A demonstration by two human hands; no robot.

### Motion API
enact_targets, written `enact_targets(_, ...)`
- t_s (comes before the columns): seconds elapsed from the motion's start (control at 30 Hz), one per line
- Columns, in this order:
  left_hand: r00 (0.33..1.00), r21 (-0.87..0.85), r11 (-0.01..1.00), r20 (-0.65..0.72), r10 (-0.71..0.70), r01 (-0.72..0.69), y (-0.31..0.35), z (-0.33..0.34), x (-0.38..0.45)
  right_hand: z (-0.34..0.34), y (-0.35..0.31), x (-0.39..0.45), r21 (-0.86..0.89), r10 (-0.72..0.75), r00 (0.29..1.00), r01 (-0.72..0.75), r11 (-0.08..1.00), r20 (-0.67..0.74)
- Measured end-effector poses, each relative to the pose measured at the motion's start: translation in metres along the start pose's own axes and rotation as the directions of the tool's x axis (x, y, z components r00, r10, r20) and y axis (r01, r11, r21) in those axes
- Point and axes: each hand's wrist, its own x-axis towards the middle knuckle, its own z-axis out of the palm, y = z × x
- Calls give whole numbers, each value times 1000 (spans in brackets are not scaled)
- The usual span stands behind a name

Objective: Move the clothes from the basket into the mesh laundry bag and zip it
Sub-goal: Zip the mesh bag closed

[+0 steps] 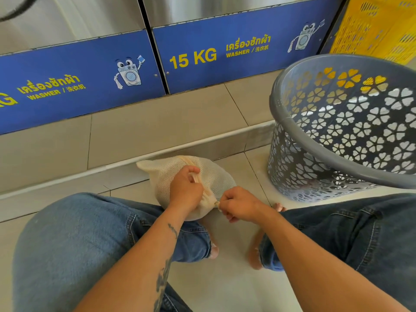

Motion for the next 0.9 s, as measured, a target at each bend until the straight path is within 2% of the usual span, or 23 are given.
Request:
enact_targets(0.07, 991, 182, 983, 135, -5, -20, -3, 1, -2, -8, 9, 1, 29, -6, 989, 11, 1000, -147)
enact_targets(0.13, 971, 286, 958, 225, -76, 9, -4, 2, -2, -13, 17, 2, 34, -40, 955, 53, 998, -295)
enact_targets(0.2, 950, 401, 916, 289, -119, -8, -2, 0, -2, -14, 21, 3, 35, -61, 936, 77, 996, -347)
enact_targets(0.3, 959, 555, 821, 280, -38, -130, 10, -10, 5, -15, 24, 9, 117, -12, 963, 45, 992, -270)
enact_targets(0.43, 969, 446, 860, 101, 226, -247, 32, -23, 38, -15, 18, 17, 413, 186, 975, -119, 903, -125)
enact_targets(0.5, 953, 469, 835, 61, 296, -289, 41, -26, 60, -11, 12, 26, 465, 195, 975, -124, 877, -108)
enact_targets(0.53, 962, 533, 805, 64, 267, -259, 39, -26, 74, -9, 10, 34, 468, 191, 974, -112, 877, -123)
enact_targets(0.57, 984, 620, 765, 78, 161, -175, 35, -26, 86, -8, 9, 44, 453, 188, 969, -98, 886, -158)
enact_targets(0.6, 995, 687, 724, 95, -1, -65, 25, -27, 98, -9, 8, 55, 418, 185, 962, -85, 904, -203)
enact_targets(0.67, 927, 694, 710, 179, -330, 119, -1, -20, 106, -14, 10, 76, 325, 177, 942, -79, 942, -285)
enact_targets(0.7, 880, 676, 721, 240, -410, 152, -14, -13, 105, -18, 11, 87, 276, 167, 938, -81, 958, -305)
enact_targets(0.73, 859, 661, 737, 291, -422, 139, -27, -6, 103, -23, 12, 97, 230, 154, 940, -85, 970, -304)
enact_targets(0.8, 877, 611, 791, 361, -318, 35, -42, 5, 106, -32, 16, 118, 171, 150, 946, -103, 980, -287)
enact_targets(0.87, 878, 471, 871, 464, -112, -137, -39, 11, 114, -43, 23, 137, 177, 180, 939, -132, 975, -294)
enact_targets(0.9, 866, 426, 869, 501, 5, -252, -36, 15, 118, -47, 28, 145, 182, 196, 930, -145, 973, -310)
